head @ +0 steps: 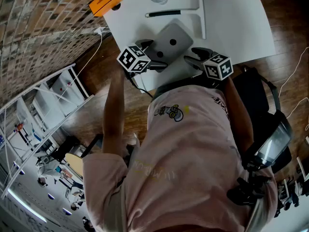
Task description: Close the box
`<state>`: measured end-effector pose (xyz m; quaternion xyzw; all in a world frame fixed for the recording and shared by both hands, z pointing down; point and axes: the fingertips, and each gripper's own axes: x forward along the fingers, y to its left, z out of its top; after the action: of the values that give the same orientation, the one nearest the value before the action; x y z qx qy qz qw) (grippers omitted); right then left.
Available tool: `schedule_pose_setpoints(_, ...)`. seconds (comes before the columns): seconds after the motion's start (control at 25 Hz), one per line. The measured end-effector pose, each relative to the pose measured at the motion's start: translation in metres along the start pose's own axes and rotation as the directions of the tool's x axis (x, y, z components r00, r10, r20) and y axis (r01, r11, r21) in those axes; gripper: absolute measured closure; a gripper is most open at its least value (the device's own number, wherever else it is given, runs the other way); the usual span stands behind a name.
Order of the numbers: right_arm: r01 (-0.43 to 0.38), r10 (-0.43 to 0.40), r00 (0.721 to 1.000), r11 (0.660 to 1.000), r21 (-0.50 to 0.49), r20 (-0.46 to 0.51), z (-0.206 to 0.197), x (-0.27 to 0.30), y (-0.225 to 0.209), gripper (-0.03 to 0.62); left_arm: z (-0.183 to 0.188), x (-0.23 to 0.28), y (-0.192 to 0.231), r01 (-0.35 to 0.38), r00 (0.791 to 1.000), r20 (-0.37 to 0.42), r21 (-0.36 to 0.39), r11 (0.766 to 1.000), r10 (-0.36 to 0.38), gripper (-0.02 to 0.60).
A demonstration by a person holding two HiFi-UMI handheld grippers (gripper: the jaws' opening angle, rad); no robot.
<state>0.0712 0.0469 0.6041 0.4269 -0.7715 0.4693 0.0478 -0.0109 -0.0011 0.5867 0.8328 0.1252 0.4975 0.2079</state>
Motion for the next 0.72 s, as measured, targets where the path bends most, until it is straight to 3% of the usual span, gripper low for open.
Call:
schedule_pose_setpoints(0.2, -0.046, 0.046, 0.998, 0.999, 0.016, -0.039, 0.024, 0.015, -0.016, 0.364, -0.016, 0.017, -0.018, -0.083, 0.988, 0.116, -0.138, 0.987, 0.099, 0.023)
schedule_pose_setpoints(0.32, -0.037, 0.037, 0.996, 0.999, 0.0, -0.078, 0.038, 0.016, -0.017, 0.364, -0.012, 0.017, -0.031, -0.082, 0.972, 0.194, -0.233, 0.969, 0.129, 0.023)
schedule_pose_setpoints(0.44, -0.073, 0.065, 0.987, 0.996, -0.052, -0.149, 0.048, 0.022, -0.009, 0.364, -0.014, 0.017, -0.052, -0.082, 0.943, 0.278, -0.342, 0.936, 0.184, 0.023)
schedule_pose_setpoints(0.56, -0.125, 0.095, 0.97, 0.984, -0.126, -0.222, 0.054, 0.037, -0.002, 0.364, -0.022, 0.019, -0.068, -0.115, 0.916, 0.31, -0.403, 0.908, 0.253, 0.023)
schedule_pose_setpoints(0.72, -0.155, 0.106, 0.962, 0.971, -0.182, -0.252, 0.064, 0.049, 0.002, 0.365, -0.018, 0.028, -0.089, -0.057, 0.888, 0.382, -0.459, 0.887, 0.255, 0.026)
